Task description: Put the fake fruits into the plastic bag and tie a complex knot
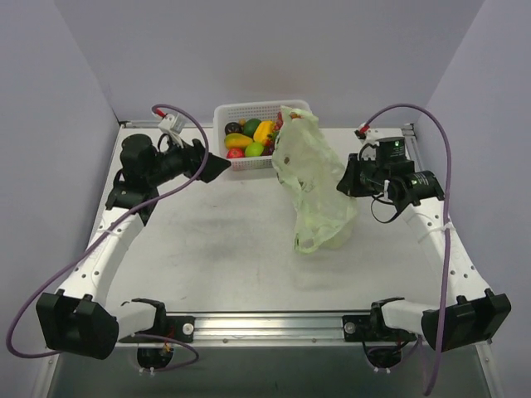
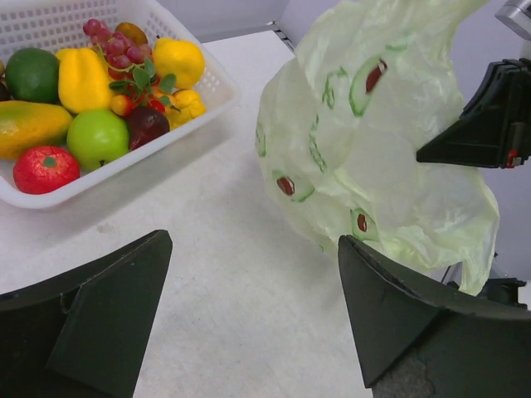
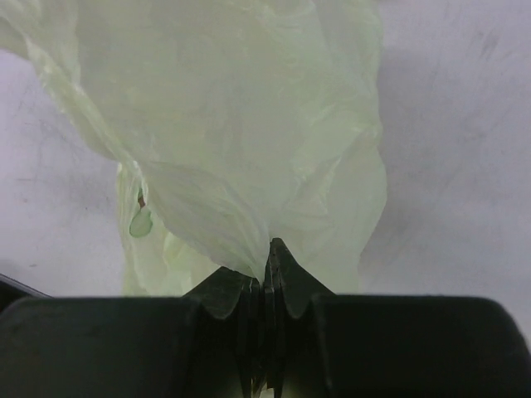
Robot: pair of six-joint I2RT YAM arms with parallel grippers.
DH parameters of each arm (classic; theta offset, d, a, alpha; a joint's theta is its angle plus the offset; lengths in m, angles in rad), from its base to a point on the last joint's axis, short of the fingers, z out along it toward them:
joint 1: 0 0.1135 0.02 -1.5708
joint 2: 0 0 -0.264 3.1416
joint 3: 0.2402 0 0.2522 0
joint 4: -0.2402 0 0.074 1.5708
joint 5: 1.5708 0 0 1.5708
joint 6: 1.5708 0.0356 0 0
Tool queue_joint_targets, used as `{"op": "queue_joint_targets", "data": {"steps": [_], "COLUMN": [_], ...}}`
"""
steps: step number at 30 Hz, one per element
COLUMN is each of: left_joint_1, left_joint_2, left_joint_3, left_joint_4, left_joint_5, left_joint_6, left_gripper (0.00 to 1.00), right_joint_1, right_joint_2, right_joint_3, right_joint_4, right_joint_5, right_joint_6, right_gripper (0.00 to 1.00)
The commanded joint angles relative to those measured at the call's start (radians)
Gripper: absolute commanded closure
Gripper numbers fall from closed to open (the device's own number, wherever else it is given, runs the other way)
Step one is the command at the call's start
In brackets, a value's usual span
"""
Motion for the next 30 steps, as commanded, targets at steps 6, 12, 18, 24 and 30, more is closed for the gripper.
{"op": "queue_joint_targets", "data": {"steps": [6,12,18,24,30], "left_joint_1": [-0.131,-0.167,-0.17,-0.164,-0.139], "left_joint_2": [0.136,0.446,0.7,0.841,0.82], "left_joint_3": [0.128,0.333,0.53,0.645,0.564], "left_joint_4": [-0.009,0.008,-0.065,-0.152,-0.289], "left_joint_5": [-0.287,-0.333,-0.416,-0.559,-0.635], "left_joint_6": [0.205,0.409,0.453,0.517,0.56], "left_gripper": [0.08,0.1,0.16,0.27,0.29], "right_joint_1": [-0.157,-0.231,-0.236,-0.254,-0.249], "right_joint_2": [-0.108,-0.098,-0.079,-0.058,-0.032], "right_joint_3": [-0.081,-0.104,-0.105,-0.102,-0.092], "right_joint_4": [0.016,0.021,0.033,0.033,0.038], "right_joint_5": [0.092,0.062,0.04,-0.004,-0.056], "right_joint_6": [0.235,0.217,0.171,0.146,0.094], "right_gripper": [1.0,1.0,1.0,1.0,1.0]}}
